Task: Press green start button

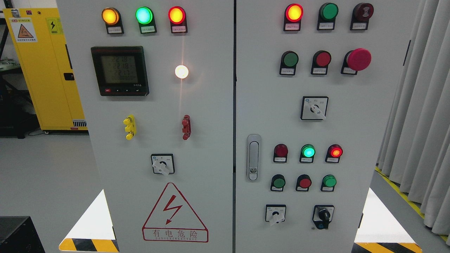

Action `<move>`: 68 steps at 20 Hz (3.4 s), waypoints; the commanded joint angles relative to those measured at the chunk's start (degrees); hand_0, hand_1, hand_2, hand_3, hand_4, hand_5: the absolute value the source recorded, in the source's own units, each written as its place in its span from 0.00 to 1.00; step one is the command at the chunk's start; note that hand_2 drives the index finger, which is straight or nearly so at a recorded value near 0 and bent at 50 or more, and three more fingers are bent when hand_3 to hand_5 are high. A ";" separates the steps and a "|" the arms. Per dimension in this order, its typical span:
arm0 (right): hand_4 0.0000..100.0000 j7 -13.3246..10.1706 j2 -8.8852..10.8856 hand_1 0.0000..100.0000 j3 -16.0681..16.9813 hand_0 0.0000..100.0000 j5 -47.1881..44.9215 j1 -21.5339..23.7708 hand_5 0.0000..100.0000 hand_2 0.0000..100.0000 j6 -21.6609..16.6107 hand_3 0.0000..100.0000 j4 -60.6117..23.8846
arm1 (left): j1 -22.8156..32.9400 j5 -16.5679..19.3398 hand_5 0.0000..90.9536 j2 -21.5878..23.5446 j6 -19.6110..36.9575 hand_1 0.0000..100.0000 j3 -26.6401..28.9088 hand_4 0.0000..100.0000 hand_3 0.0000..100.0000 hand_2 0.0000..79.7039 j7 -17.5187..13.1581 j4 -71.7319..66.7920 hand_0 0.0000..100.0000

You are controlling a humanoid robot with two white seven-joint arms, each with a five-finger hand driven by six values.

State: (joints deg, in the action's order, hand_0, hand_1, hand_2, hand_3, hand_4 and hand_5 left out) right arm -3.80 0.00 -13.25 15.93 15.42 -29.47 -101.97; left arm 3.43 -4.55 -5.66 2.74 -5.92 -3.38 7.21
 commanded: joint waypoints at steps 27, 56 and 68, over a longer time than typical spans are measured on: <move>0.71 -7.01 -0.70 0.72 8.94 0.32 29.05 -5.67 0.70 0.00 3.11 0.62 -2.26 | 0.00 0.06 0.00 0.04 -0.01 0.56 -0.06 0.00 0.00 0.00 -0.05 0.00 0.12; 0.93 -3.15 -0.62 0.89 7.36 0.69 52.36 -22.54 1.00 0.00 21.04 0.93 -5.87 | 0.00 -0.02 0.00 0.04 -0.01 0.56 0.03 0.00 0.00 0.00 -0.05 0.00 0.12; 0.94 -1.39 -0.62 0.88 5.25 0.71 52.18 -24.91 1.00 0.00 22.18 0.94 -2.36 | 0.00 -0.02 0.00 -0.05 -0.01 0.56 0.03 0.00 0.00 0.00 0.04 0.00 0.12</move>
State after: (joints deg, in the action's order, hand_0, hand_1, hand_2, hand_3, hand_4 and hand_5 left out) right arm -5.30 0.00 -6.34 67.97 -8.39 -7.57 -106.45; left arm 3.43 -4.57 -5.66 2.74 -5.90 -3.38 7.21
